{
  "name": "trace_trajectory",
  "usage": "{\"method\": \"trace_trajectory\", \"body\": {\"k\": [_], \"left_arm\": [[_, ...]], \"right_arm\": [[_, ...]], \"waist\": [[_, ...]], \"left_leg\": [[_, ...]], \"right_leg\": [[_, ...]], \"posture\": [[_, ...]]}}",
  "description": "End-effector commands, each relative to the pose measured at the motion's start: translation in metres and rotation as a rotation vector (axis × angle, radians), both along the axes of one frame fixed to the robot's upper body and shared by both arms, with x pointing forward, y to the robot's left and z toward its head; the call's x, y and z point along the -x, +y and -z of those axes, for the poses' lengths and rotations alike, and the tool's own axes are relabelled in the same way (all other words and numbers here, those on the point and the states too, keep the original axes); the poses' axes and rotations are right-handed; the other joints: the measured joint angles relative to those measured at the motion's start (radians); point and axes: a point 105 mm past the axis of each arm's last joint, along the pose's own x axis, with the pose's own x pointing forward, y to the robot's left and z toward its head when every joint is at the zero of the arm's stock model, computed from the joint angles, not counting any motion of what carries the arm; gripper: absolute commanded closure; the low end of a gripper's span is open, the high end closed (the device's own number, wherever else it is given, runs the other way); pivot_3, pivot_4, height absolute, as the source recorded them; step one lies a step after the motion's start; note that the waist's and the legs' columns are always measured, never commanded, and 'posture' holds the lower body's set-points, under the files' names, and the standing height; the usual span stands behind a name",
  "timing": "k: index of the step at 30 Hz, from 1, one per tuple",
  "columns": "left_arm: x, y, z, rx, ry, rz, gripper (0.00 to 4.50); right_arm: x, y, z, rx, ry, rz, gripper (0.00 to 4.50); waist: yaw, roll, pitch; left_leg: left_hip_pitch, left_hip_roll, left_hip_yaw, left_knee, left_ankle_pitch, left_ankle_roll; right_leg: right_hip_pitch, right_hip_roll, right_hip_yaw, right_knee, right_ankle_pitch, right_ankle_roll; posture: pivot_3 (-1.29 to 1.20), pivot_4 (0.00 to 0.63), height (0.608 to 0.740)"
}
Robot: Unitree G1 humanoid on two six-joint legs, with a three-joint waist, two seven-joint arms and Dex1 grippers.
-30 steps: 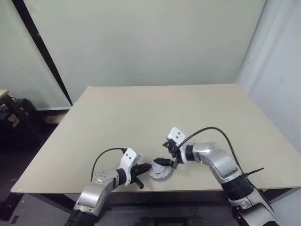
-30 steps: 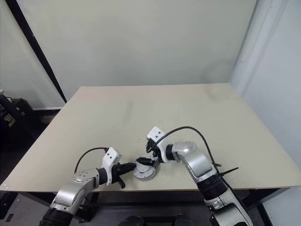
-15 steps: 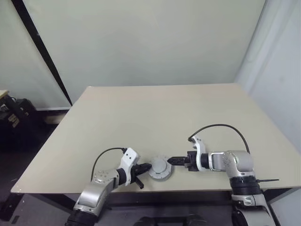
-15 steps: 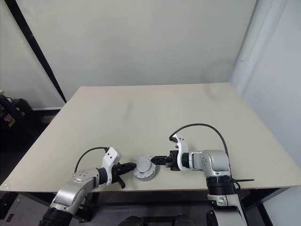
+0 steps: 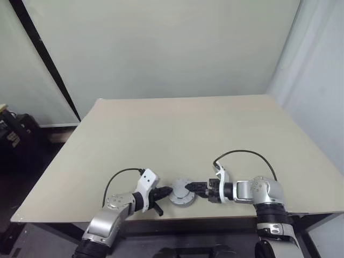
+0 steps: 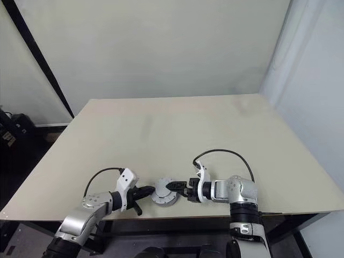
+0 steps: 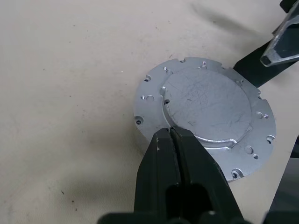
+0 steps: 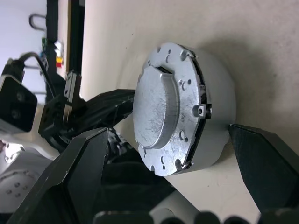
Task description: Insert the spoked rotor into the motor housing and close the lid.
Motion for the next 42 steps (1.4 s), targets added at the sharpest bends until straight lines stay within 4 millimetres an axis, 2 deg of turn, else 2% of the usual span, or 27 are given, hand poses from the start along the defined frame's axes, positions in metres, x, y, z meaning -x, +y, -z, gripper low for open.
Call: {"method": "trace_trajectory", "body": {"k": [1,13,35,38,42], "left_arm": [[0.007,0.004,0.014,-0.044,0.059,-0.007,4.50],[0.007,0.003,0.014,-0.044,0.058,-0.007,4.50],[0.007,0.003,0.013,-0.046,0.058,-0.001,4.50],[0.007,0.003,0.013,-0.047,0.058,-0.002,4.50],[0.007,0.003,0.013,-0.046,0.058,-0.002,4.50]], "right_arm": [[-0.001,0.009,-0.008,-0.059,-0.013,0.000,0.03],[0.006,0.020,-0.002,-0.083,0.022,0.007,0.03],[-0.001,0.018,-0.003,-0.154,0.062,0.108,0.03],[-0.005,0.016,-0.002,-0.161,0.067,0.142,0.61],[-0.005,0.016,-0.006,-0.201,0.074,0.147,1.99]], "waist": [[-0.001,0.001,0.000],[-0.002,0.001,0.000],[-0.002,0.003,0.000],[-0.002,0.003,0.000],[-0.002,0.004,0.000]], "left_leg": [[0.000,0.000,0.000,0.000,-0.001,-0.001],[0.001,0.000,0.001,-0.001,-0.001,-0.002],[0.001,0.000,0.002,-0.003,-0.002,-0.003],[0.001,0.000,0.002,-0.003,-0.002,-0.003],[0.000,0.000,0.002,-0.003,-0.002,-0.003]], "right_leg": [[0.000,0.000,0.000,0.000,0.000,0.000],[0.000,0.000,0.001,0.000,0.000,0.000],[-0.001,0.000,0.001,-0.001,0.000,0.000],[-0.001,0.000,0.001,-0.001,0.000,0.000],[-0.002,0.000,0.001,-0.001,0.000,0.000]], "posture": [[0.00,0.000,0.740],[0.00,0.000,0.740],[0.00,0.000,0.740],[0.00,0.000,0.740],[0.00,0.000,0.740]]}}
